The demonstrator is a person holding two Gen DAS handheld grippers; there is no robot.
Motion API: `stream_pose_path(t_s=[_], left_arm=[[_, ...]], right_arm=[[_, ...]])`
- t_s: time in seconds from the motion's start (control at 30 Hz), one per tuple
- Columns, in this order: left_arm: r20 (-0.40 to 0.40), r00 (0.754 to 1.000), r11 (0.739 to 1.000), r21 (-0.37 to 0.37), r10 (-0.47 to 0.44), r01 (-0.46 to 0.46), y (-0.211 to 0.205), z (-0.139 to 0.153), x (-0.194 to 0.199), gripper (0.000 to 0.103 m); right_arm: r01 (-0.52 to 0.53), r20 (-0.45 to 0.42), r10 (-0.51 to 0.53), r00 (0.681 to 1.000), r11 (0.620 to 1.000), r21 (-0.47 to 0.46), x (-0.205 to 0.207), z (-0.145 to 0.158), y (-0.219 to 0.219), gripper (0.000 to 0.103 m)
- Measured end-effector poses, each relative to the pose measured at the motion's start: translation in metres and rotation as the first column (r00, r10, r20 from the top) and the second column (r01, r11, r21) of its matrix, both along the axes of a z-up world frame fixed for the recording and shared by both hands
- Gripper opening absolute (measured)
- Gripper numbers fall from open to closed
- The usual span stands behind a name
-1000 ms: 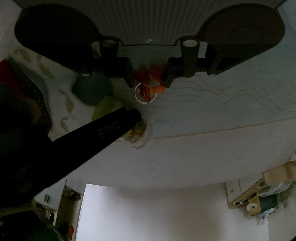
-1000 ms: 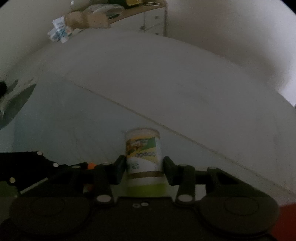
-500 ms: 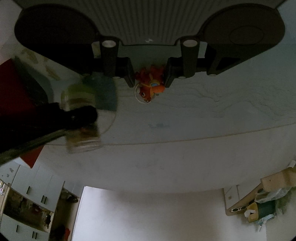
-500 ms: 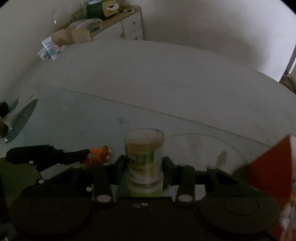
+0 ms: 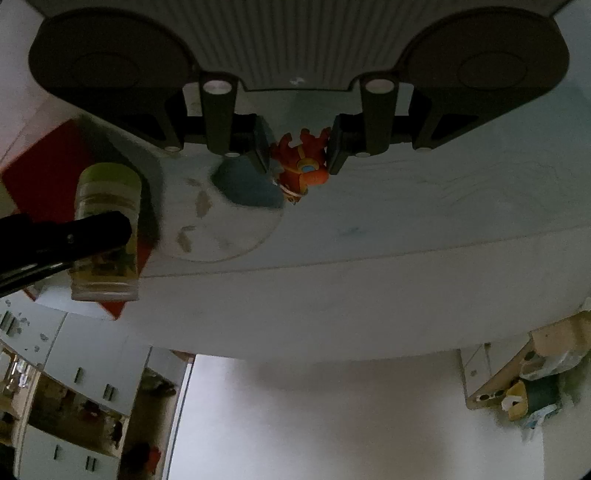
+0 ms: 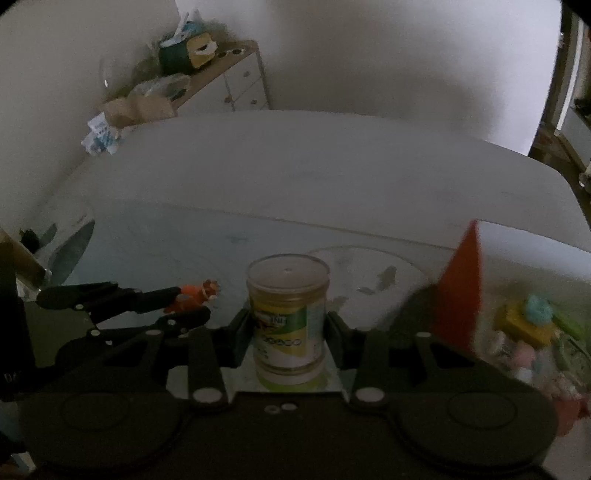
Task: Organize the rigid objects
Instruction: 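Carry the orange figurine and jar in both tools over the box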
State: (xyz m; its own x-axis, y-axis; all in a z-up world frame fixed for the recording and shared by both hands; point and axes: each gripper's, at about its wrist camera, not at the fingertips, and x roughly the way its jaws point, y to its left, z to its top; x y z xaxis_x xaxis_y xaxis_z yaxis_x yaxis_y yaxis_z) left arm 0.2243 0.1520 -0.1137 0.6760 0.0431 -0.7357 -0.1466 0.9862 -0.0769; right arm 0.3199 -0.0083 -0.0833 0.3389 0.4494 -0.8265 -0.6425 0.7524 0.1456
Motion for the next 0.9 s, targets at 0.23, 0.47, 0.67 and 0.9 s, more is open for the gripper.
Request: stream_pose_path(t_s=[0.23, 0.47, 0.67, 0.9], left_arm=[[0.036, 0.999, 1.000, 0.001, -0.023, 0.023, -0.027, 0.026, -0.005, 0.033], [0.069, 0.997, 0.999, 0.005, -0.045, 0.044, -0.063, 0.050, -0.001, 0.033], [0.089, 0.994, 0.998, 0.007, -0.060, 0.060, -0.099, 0.066, 0.011, 0.033], [0.103, 0.991, 0.996, 0.031, -0.089, 0.087, -0.146, 0.076, 0.030, 0.033]], right_arm=[[0.040, 0.016, -0.041, 0.999, 0.999, 0.032, 0.002, 0.021, -0.044, 0.042], [0.092, 0.033, -0.094, 0.995, 0.993, 0.069, 0.012, 0.038, -0.095, 0.042], [0.121, 0.052, -0.125, 0.991, 0.990, 0.075, 0.027, 0.043, -0.140, 0.042], [0.157, 0.055, -0.162, 0.985, 0.985, 0.073, 0.045, 0.043, -0.190, 0.042]])
